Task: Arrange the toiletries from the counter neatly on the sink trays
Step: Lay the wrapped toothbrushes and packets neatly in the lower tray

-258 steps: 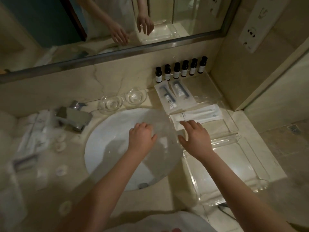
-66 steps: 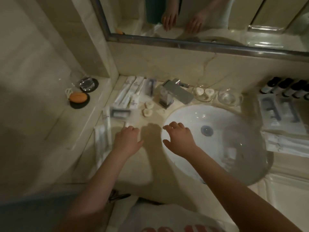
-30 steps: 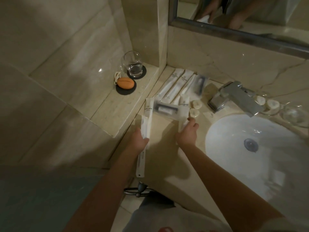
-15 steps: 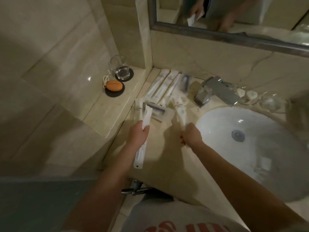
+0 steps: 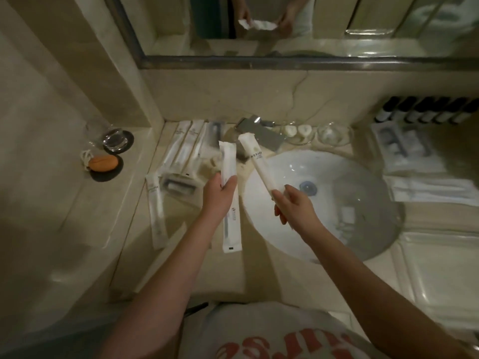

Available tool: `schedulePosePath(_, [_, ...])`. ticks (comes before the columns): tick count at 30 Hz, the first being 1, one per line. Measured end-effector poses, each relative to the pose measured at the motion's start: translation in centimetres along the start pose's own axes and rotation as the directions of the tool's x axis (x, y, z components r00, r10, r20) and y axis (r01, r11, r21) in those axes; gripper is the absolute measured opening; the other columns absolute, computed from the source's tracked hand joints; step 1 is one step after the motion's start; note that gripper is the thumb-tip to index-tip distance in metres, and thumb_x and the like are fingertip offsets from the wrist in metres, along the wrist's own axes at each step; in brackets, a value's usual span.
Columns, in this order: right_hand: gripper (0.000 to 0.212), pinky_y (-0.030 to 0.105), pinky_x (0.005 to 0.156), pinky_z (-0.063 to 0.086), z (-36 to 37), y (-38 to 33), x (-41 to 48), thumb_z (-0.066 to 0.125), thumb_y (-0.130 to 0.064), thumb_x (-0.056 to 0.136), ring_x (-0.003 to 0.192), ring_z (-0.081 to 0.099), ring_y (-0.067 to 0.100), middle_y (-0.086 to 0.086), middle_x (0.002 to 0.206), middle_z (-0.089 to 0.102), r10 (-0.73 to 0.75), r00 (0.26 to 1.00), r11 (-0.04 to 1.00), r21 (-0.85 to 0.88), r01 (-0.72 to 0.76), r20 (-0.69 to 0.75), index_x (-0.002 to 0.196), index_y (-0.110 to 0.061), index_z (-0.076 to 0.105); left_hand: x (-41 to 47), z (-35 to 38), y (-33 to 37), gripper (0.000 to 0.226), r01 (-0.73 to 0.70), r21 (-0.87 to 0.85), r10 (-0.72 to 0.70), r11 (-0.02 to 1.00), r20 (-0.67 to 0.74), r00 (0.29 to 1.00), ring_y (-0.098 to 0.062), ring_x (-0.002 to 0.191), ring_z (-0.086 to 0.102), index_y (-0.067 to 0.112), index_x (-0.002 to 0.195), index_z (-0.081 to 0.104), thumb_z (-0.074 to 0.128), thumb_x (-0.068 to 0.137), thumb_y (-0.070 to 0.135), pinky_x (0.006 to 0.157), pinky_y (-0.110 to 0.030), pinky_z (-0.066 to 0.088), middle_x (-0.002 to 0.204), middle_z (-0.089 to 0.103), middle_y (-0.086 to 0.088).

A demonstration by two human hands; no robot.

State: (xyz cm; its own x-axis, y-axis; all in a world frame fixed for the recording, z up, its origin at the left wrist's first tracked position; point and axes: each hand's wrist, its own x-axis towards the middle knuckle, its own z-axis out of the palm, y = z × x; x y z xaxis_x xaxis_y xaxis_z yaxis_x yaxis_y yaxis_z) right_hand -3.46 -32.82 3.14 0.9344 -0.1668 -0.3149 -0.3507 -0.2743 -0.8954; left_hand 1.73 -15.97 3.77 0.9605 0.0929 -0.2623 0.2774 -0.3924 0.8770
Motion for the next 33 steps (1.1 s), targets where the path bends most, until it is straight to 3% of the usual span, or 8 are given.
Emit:
schedulePosePath(3, [0.037, 0.015, 0.042, 0.037, -3.3, 1.2, -1.0, 0.054, -0.031, 0.092, 0.043, 0.048, 0.012, 0.003, 0.061, 0.06, -0.005, 0.994, 0.999, 0.037, 0.009, -0.11, 0.089, 0.006, 0.054, -1.3, 3.0, 2.3, 0.012, -0.025, -0.105, 0.031, 0.994, 0.052, 0.998, -0.009, 0.072, 0.054, 0.013, 0.094, 0.052, 0.051, 0.093, 0.024, 0.065, -0.024, 0.045, 0.079, 0.055, 0.003])
schedulePosePath(9, [0.025, 0.015, 0.039, 0.035, -10.1, 4.9, -2.9, 0.052, -0.029, 0.094, 0.039, 0.046, 0.006, 0.002, 0.06, 0.057, 0.065, 0.955, 0.988, 0.151, -0.022, -0.288, 0.079, -0.008, 0.054, -3.6, 10.8, 5.1, 0.013, -0.032, -0.107, 0.053, 0.994, 0.204, 0.978, -0.02, 0.082, 0.059, 0.013, 0.093, 0.054, 0.053, 0.091, 0.026, 0.077, -0.037, 0.05, 0.091, 0.061, -0.008])
schedulePosePath(12, [0.028, 0.023, 0.047, 0.039, -13.4, 7.1, -3.6, 0.05, -0.028, 0.095, 0.04, 0.045, 0.01, 0.001, 0.055, 0.054, 0.096, 0.922, 0.978, 0.209, -0.017, -0.376, 0.072, -0.013, 0.05, -4.3, 14.6, 6.0, 0.019, -0.042, -0.068, 0.059, 0.997, 0.277, 0.959, -0.023, 0.082, 0.058, 0.008, 0.094, 0.056, 0.053, 0.091, 0.026, 0.075, -0.038, 0.049, 0.089, 0.059, -0.012])
schedulePosePath(17, [0.024, 0.023, 0.044, 0.039, -18.8, 10.8, -4.9, 0.047, -0.021, 0.095, 0.042, 0.047, 0.013, 0.005, 0.058, 0.056, 0.148, 0.867, 0.973, 0.226, -0.042, -0.475, 0.075, -0.008, 0.05, -5.1, 20.2, 7.5, 0.029, -0.07, -0.034, 0.078, 0.997, 0.359, 0.93, -0.022, 0.077, 0.053, -0.005, 0.095, 0.056, 0.054, 0.091, 0.024, 0.069, -0.033, 0.042, 0.084, 0.054, -0.013])
schedulePosePath(21, [0.012, 0.015, 0.046, 0.043, -23.2, 13.1, -5.5, 0.051, -0.01, 0.089, 0.049, 0.055, 0.012, 0.005, 0.068, 0.064, 0.172, 0.866, 0.982, 0.154, -0.112, -0.469, 0.078, -0.008, 0.055, -5.3, 23.7, 8.8, 0.021, -0.104, -0.004, 0.097, 0.995, 0.385, 0.918, -0.018, 0.071, 0.05, 0.007, 0.079, 0.05, 0.053, 0.091, 0.023, 0.063, -0.028, 0.04, 0.073, 0.049, -0.004])
schedulePosePath(26, [0.021, 0.032, 0.063, 0.045, -29.2, 15.6, -4.7, 0.058, -0.009, 0.085, 0.064, 0.061, 0.023, 0.009, 0.076, 0.065, 0.156, 0.871, 0.982, -0.023, -0.188, -0.467, 0.069, -0.021, 0.052, -5.7, 27.1, 10.6, 0.016, -0.168, 0.058, 0.129, 0.984, 0.421, 0.898, -0.025, 0.083, 0.059, 0.011, 0.085, 0.054, 0.053, 0.091, 0.026, 0.076, -0.039, 0.048, 0.078, 0.057, -0.002])
schedulePosePath(29, [0.017, 0.039, 0.07, 0.048, -32.4, 16.4, -3.0, 0.056, -0.009, 0.085, 0.076, 0.062, 0.034, 0.016, 0.084, 0.068, 0.12, 0.865, 0.967, -0.139, -0.213, -0.487, 0.072, -0.019, 0.051, -6.1, 28.7, 11.9, 0.015, -0.189, 0.041, 0.152, 0.981, 0.443, 0.884, -0.02, 0.08, 0.056, 0.008, 0.087, 0.054, 0.053, 0.092, 0.023, 0.07, -0.032, 0.045, 0.076, 0.055, 0.001])
schedulePosePath(33, [0.014, 0.035, 0.069, 0.037, -35.8, 16.8, -1.1, 0.047, -0.016, 0.091, 0.091, 0.058, 0.033, 0.012, 0.093, 0.066, 0.065, 0.855, 0.861, -0.405, -0.309, -0.515, 0.089, -0.015, 0.06, -6.3, 30.1, 12.5, 0.014, -0.215, 0.045, 0.171, 0.976, 0.459, 0.872, -0.017, 0.075, 0.054, 0.008, 0.088, 0.053, 0.053, 0.092, 0.021, 0.06, -0.024, 0.041, 0.072, 0.052, 0.003])
